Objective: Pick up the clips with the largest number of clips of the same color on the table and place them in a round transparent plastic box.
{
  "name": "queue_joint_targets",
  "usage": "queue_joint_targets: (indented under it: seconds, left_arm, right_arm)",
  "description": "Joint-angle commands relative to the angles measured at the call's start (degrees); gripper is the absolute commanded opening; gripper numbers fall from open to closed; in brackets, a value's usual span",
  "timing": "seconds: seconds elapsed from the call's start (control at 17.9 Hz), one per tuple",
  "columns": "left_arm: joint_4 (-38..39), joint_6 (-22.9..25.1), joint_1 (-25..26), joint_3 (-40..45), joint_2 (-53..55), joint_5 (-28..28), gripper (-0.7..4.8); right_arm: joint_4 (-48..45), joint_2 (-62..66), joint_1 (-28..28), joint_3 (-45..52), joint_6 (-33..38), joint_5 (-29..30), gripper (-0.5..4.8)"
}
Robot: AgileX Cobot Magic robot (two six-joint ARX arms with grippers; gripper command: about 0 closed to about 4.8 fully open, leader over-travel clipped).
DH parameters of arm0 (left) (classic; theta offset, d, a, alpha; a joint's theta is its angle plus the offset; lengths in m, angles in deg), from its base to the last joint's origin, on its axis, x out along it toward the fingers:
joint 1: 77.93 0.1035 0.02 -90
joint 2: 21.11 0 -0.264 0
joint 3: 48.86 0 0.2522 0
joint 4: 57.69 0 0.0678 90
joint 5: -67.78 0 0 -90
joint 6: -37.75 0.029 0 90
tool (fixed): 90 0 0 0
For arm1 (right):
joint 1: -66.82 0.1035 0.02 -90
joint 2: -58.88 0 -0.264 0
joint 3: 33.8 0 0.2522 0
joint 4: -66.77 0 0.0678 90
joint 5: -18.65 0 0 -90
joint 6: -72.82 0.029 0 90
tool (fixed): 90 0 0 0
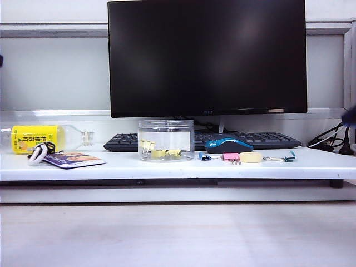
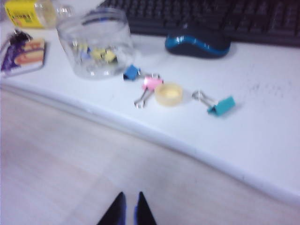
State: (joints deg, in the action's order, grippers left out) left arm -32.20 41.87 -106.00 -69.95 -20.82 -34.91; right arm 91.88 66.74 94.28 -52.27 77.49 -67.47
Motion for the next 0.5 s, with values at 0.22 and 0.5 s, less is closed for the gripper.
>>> queue_joint_targets:
  seconds: [0.22, 0.5]
  left_arm:
    - [-0.6, 0.4, 0.0, 1.6, -0.1, 0.5, 0.46]
    - [-0.6, 0.4, 0.0, 3.1, -0.1, 2.6, 0.46]
  right_arm:
    - [-0.8, 0.0, 0.0, 2.1, -0.2, -0.3, 0.39]
    - [-0.4, 0.0, 0.0, 2.3, -0.5, -0.4, 0.38]
